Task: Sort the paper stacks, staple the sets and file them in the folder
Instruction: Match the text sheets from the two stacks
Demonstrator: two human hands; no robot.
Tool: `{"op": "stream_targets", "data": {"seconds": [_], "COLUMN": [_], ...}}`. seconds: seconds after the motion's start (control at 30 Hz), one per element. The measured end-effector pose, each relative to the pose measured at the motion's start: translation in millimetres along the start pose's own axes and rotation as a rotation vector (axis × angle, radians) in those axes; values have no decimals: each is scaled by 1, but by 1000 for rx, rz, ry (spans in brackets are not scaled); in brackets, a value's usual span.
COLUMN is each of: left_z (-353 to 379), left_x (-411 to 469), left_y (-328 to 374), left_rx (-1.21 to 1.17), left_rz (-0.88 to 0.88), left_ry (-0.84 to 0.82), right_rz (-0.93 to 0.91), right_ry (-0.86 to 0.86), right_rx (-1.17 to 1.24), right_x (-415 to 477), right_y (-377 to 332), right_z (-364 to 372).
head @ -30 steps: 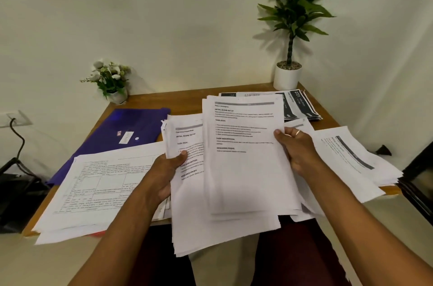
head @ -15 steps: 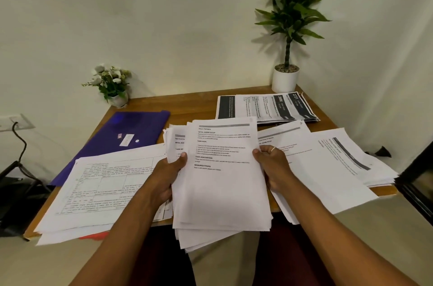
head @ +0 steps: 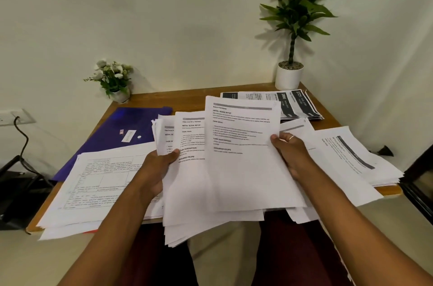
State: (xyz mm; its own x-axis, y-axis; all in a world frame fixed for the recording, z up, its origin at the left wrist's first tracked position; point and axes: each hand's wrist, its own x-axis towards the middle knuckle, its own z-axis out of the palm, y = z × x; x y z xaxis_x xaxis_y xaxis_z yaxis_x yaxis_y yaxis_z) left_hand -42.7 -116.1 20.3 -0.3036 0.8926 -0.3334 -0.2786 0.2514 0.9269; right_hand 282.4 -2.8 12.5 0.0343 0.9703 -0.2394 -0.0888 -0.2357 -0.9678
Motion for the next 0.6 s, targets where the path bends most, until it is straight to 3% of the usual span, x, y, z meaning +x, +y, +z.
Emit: {"op": "stream_targets", "data": {"seconds": [0.3, 0.47, 0.6], "left_z": [-12, -11, -10], "left_x": [4, 10, 10], "left_y": [-3, -21, -33], "left_rx": [86, 134, 194], "left_rz": [59, 82, 129], "left_ry": [40, 102, 146], "right_rz": [-168, -298, -261], "right_ry": [199, 288, 299], "right_rx": [-495, -883, -1067], "right_x": [24, 32, 32], "right_y": [-26, -1, 8], "right_z": [-91, -99, -91]}}
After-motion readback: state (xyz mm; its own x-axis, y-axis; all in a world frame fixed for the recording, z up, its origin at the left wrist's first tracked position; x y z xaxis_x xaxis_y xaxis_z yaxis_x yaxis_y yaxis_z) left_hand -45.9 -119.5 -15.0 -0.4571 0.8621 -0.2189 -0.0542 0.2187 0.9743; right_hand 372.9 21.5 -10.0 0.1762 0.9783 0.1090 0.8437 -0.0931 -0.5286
